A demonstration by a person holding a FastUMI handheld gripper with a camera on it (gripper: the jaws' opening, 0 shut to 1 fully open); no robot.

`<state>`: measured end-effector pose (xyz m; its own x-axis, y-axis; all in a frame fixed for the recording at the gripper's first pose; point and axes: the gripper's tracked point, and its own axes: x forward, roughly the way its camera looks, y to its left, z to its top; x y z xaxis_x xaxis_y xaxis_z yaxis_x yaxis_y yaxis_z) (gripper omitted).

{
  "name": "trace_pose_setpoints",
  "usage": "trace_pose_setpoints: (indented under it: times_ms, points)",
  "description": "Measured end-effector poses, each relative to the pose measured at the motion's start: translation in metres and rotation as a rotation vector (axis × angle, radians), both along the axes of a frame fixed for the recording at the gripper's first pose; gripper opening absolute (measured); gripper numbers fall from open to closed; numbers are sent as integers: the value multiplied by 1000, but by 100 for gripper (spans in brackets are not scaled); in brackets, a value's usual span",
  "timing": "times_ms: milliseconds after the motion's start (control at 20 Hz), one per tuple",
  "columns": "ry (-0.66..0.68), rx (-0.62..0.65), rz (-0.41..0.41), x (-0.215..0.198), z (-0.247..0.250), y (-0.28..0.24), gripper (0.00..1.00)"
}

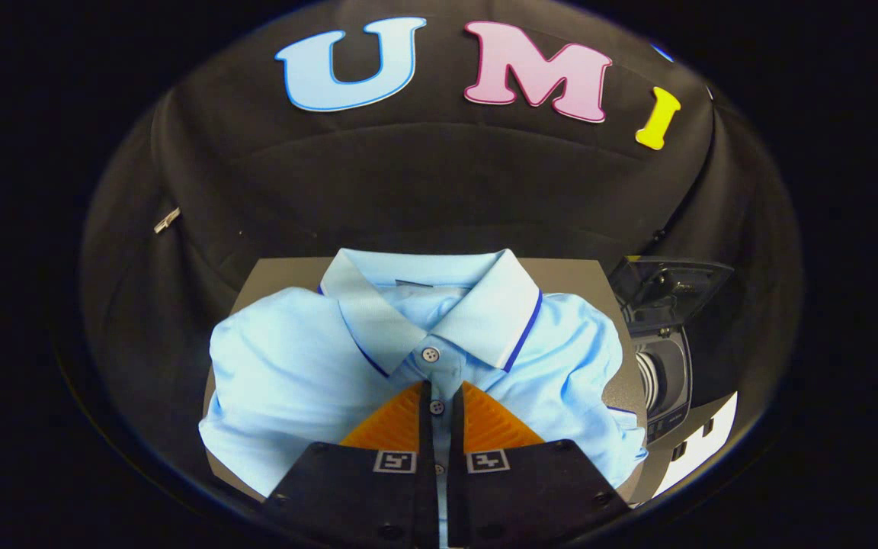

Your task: Put the clothes into the washing machine and then close the washing machine lid.

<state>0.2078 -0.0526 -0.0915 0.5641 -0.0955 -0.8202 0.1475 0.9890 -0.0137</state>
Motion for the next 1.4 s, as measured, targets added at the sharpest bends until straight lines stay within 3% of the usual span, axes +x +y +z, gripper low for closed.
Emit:
trace_pose_setpoints:
  times_ms: [550,1000,1400]
  points:
    - [-71,23,-32,0,1,-3,9]
    - [-203,47,-68,0,51,-9,9]
    - [-314,38,-18,-6,119,-20,9]
